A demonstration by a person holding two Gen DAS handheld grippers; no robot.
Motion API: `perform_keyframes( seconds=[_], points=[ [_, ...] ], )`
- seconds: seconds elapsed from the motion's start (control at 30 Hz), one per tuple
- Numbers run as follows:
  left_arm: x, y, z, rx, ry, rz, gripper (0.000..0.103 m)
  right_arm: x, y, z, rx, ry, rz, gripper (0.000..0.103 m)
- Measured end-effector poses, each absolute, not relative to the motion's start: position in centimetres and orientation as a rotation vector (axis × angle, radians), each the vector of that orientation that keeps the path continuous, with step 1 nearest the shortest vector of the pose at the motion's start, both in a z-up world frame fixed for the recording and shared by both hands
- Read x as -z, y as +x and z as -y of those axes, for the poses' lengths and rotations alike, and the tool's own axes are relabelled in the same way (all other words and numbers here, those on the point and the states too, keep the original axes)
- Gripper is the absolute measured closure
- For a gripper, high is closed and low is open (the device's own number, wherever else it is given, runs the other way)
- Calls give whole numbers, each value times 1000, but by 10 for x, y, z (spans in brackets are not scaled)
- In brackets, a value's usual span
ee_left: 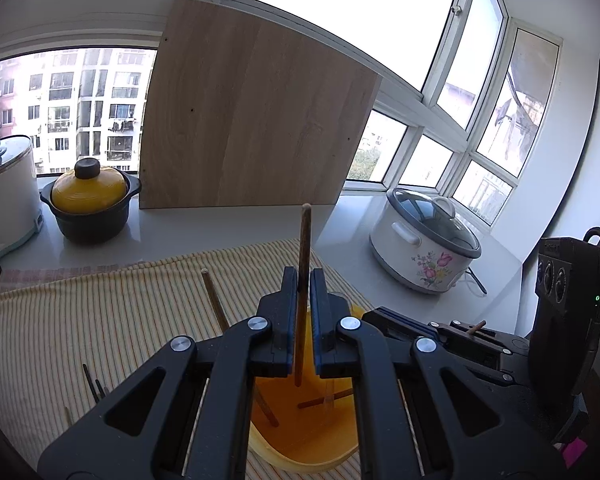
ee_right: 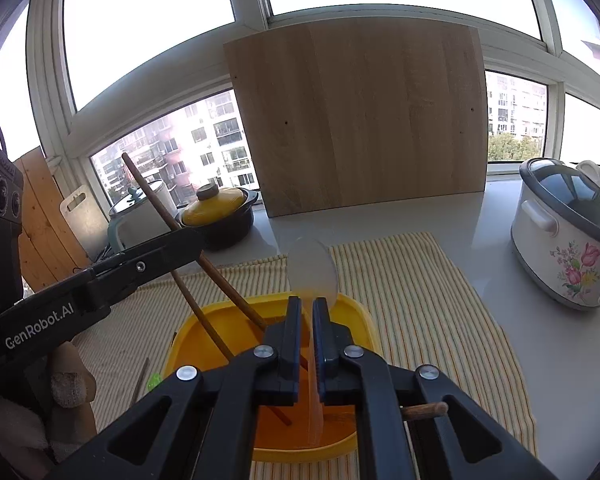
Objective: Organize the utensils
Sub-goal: 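Open both tools to drop the clear spoon and chopstick into the container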
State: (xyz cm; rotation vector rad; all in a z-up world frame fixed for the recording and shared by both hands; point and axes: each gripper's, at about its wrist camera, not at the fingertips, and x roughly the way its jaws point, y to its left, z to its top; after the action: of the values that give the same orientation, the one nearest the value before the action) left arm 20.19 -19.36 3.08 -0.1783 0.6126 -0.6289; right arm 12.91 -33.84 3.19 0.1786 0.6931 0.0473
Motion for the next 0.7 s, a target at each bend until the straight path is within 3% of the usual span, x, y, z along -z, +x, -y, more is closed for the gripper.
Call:
perform_keyframes(
  seconds=[0.2, 0.53, 0.63, 0.7],
  points=[
    [-31, 191, 184, 641, -178, -621, 99, -31, 121, 341, -52, 204, -695, 98],
    [-38, 170, 161, 644, -178, -596, 98, -45, 104, 329, -80, 190, -656, 80],
    [-42, 166, 151, 644, -192, -585, 91, -51, 99, 323, -100, 185, -640, 78],
    [-46, 162, 143, 646, -204, -574, 79, -55, 96, 318, -127, 180, -631, 77]
  ],
)
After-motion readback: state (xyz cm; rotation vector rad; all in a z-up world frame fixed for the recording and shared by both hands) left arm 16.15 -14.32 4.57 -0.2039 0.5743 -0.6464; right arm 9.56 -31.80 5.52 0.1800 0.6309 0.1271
